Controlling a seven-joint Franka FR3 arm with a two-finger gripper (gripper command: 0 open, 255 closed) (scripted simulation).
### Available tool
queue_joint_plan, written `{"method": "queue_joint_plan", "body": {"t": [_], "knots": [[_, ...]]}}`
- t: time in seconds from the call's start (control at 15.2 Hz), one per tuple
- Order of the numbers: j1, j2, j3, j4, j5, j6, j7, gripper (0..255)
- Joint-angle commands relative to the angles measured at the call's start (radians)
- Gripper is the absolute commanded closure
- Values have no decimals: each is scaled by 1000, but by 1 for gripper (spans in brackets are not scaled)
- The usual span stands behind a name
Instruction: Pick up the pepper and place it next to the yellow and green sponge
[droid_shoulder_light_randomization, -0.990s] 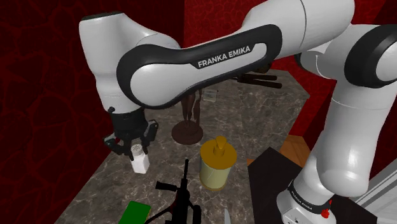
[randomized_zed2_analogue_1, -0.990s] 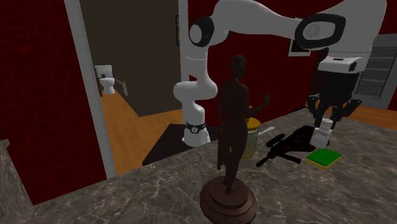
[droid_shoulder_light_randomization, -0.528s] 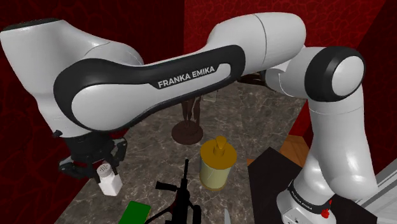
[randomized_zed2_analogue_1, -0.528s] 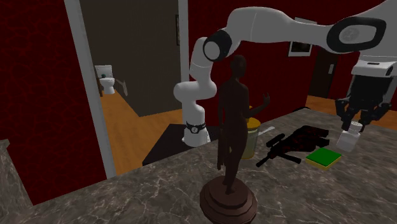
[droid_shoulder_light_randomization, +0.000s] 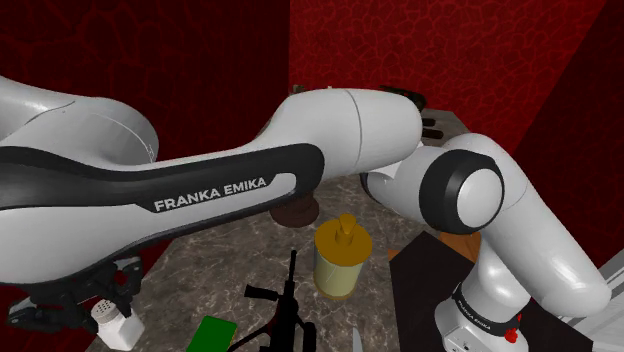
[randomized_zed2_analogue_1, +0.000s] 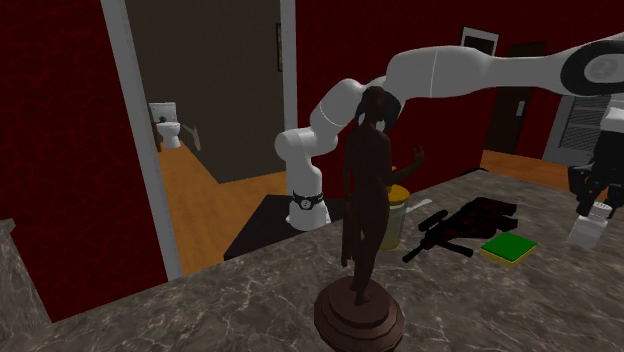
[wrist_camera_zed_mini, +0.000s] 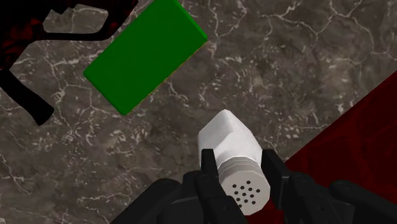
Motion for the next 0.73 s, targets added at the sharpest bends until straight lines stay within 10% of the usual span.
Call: {"method": "queue_joint_plan", "body": {"t": [0.0, 0.66], "knots": [[-14, -9, 3, -48, 1, 35, 9, 255], [-62, -20, 6, -219, -2, 179, 33, 255]]}}
